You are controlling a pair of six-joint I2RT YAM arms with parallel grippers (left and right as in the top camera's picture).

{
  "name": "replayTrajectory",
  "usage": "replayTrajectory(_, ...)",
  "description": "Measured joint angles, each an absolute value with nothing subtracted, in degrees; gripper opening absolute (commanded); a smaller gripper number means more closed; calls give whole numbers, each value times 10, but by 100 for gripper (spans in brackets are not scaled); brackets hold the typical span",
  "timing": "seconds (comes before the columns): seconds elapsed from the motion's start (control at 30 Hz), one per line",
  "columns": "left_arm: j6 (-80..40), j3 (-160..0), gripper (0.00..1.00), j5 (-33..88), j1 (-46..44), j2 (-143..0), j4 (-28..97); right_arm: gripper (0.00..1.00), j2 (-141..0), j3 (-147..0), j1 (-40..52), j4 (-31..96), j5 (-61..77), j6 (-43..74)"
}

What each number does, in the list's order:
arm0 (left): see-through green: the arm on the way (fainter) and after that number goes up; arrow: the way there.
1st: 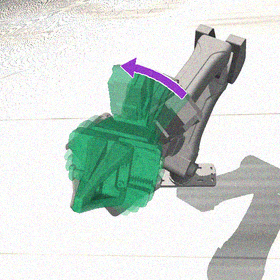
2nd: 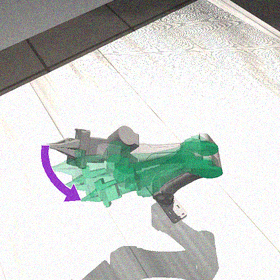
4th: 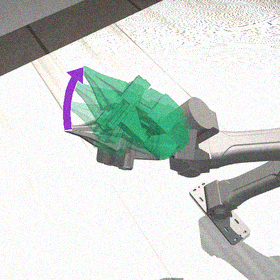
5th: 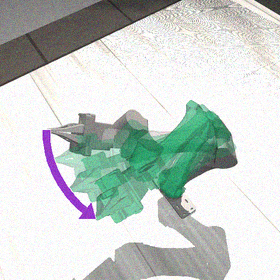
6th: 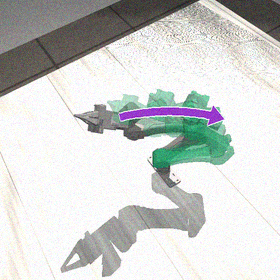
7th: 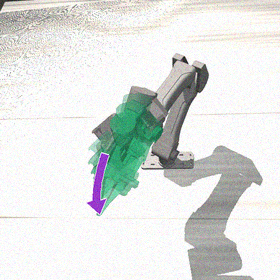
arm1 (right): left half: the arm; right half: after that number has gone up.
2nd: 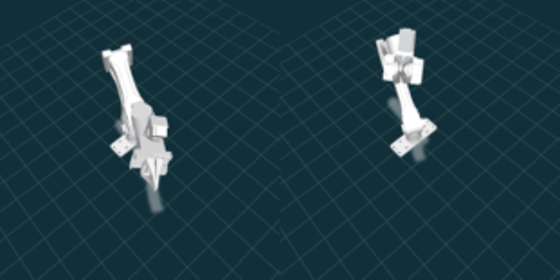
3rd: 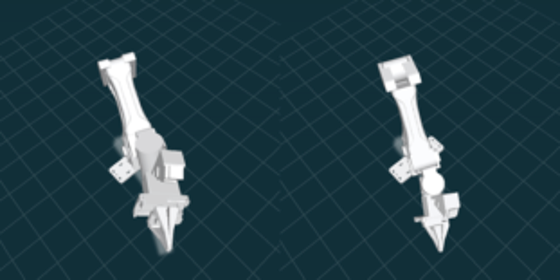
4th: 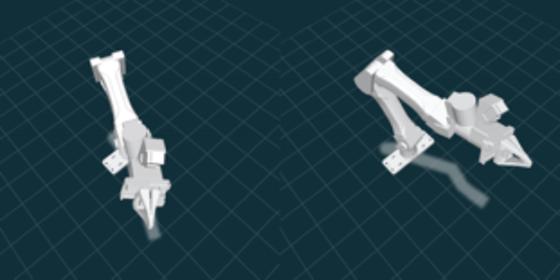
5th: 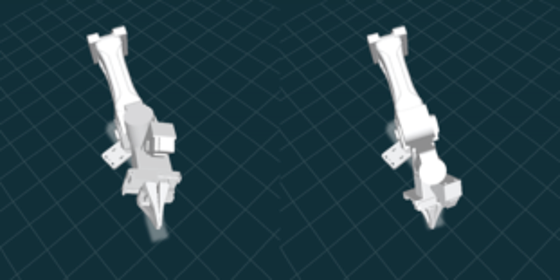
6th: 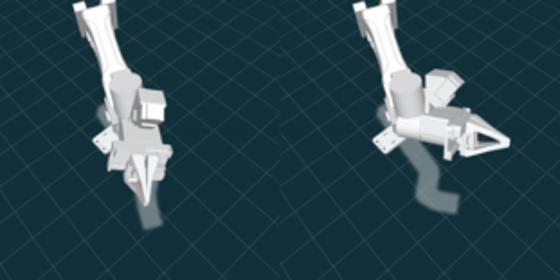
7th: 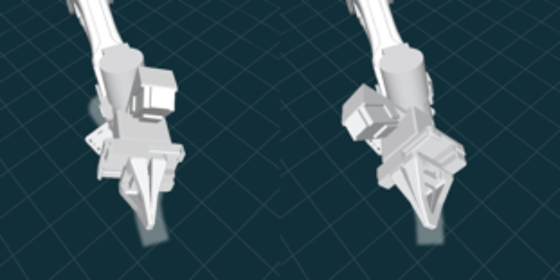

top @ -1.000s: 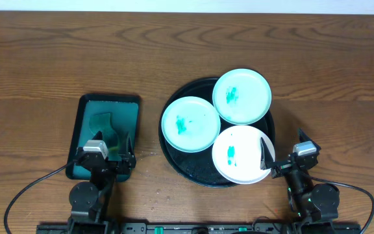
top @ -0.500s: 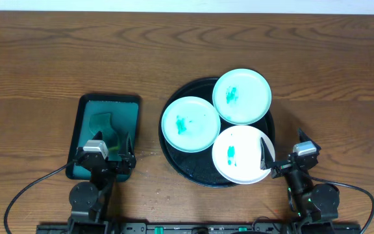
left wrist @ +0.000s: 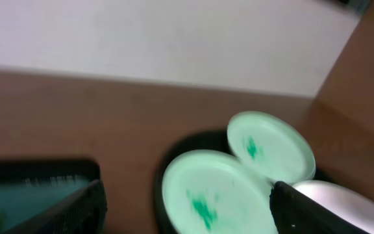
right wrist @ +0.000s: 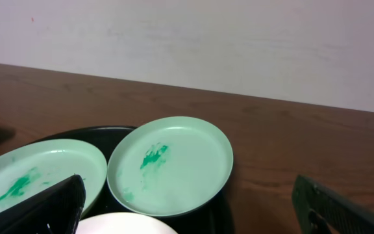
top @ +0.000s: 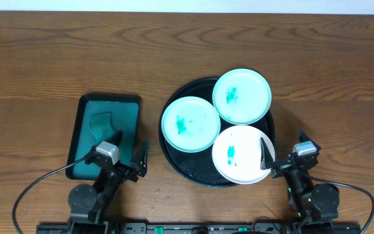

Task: Clean dirty plates on tray and stack at the side
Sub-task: 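Move left gripper over the basin and right gripper to the top plate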

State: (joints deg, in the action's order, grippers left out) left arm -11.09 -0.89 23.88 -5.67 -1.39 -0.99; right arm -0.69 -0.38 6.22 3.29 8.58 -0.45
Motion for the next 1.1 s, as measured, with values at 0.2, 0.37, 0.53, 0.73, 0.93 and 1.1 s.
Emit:
replayTrajectory(0.2,-116,-102,81,227,-57,-141,65,99,-6,-4,62,33,86,-4)
replayTrajectory(0.37,-117,-291,81,219,-57,-341,153,99,-7,-4,62,33,86,-4)
replayTrajectory(0.53,-91,-522,81,210,-57,-555,429,99,-6,-4,62,33,86,-4)
replayTrajectory(0.73,-73,-698,81,162,-57,-751,643,99,-7,-4,62,33,86,-4)
replayTrajectory(0.93,-70,-715,81,146,-57,-811,672,99,-7,-4,62,33,86,-4)
replayTrajectory(1.1,-70,-715,81,142,-57,-820,667,99,-7,-4,62,33,86,-4)
